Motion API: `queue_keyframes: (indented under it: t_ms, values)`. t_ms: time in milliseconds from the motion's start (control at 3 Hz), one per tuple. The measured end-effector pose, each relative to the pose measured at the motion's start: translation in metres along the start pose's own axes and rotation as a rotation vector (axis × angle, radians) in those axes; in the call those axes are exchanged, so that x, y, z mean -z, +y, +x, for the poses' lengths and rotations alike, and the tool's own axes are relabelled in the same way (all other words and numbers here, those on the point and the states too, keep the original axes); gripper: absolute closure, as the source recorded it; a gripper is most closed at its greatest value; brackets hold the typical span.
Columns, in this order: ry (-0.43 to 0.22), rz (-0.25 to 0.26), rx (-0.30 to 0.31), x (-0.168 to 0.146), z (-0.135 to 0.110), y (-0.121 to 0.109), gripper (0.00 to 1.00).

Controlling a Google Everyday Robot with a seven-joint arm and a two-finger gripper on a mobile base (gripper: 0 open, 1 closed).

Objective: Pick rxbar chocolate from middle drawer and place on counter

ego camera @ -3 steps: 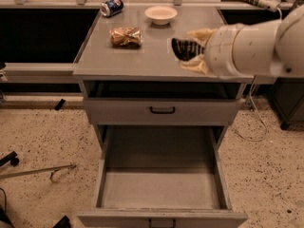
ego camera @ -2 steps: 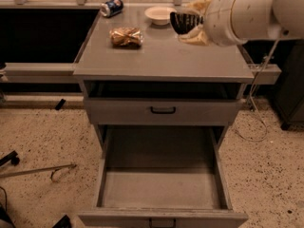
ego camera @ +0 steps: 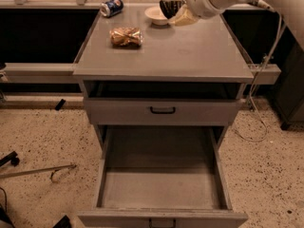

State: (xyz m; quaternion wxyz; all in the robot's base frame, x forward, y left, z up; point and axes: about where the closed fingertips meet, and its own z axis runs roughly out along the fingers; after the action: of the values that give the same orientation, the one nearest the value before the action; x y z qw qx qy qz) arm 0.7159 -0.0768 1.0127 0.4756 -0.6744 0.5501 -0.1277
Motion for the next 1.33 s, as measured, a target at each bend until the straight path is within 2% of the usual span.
queue_keyframes:
  t_ms: [333, 667, 1000, 1333]
  values:
    - [-0.047, -0.081, 0.022, -0.059, -0.022, -0.008, 1.00]
    - [-0.092, -0.158, 0.006, -0.100, -0.032, 0.009, 1.00]
    - [-0.108, -0.207, -0.047, -0.123, -0.021, 0.036, 1.00]
    - [-0.072, -0.214, -0.125, -0.123, 0.013, 0.055, 1.00]
